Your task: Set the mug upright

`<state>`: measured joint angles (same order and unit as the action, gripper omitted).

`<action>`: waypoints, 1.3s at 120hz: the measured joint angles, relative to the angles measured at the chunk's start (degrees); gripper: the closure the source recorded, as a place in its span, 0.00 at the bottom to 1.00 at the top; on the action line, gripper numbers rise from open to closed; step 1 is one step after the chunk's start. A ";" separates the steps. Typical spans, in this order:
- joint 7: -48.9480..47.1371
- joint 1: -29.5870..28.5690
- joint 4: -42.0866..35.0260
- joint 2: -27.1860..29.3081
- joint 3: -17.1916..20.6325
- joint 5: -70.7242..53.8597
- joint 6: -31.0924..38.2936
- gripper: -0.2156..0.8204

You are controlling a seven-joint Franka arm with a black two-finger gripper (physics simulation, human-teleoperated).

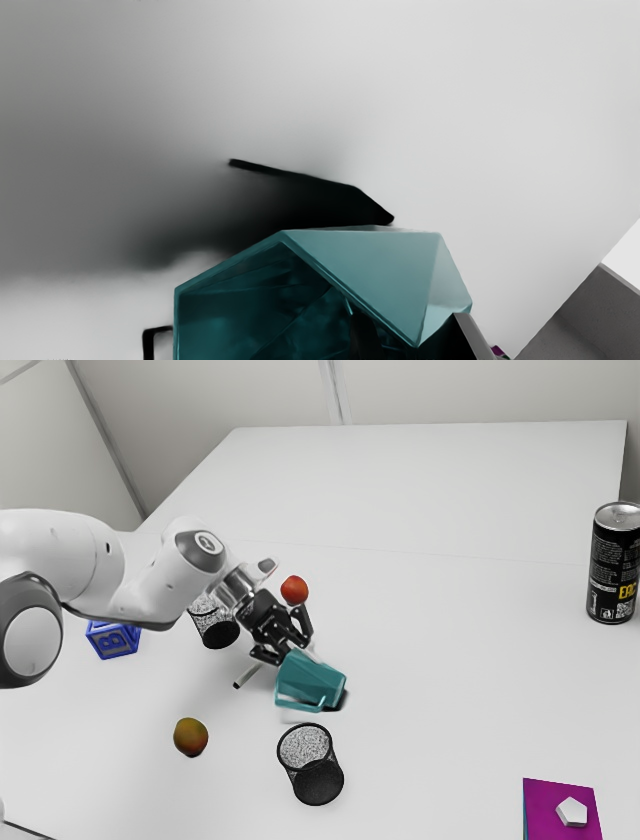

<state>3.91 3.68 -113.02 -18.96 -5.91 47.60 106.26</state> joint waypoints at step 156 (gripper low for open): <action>-5.20 10.44 -1.89 8.96 1.42 -40.45 19.44 0.97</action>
<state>-1.29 14.11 -114.91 -9.99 -4.48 7.15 125.70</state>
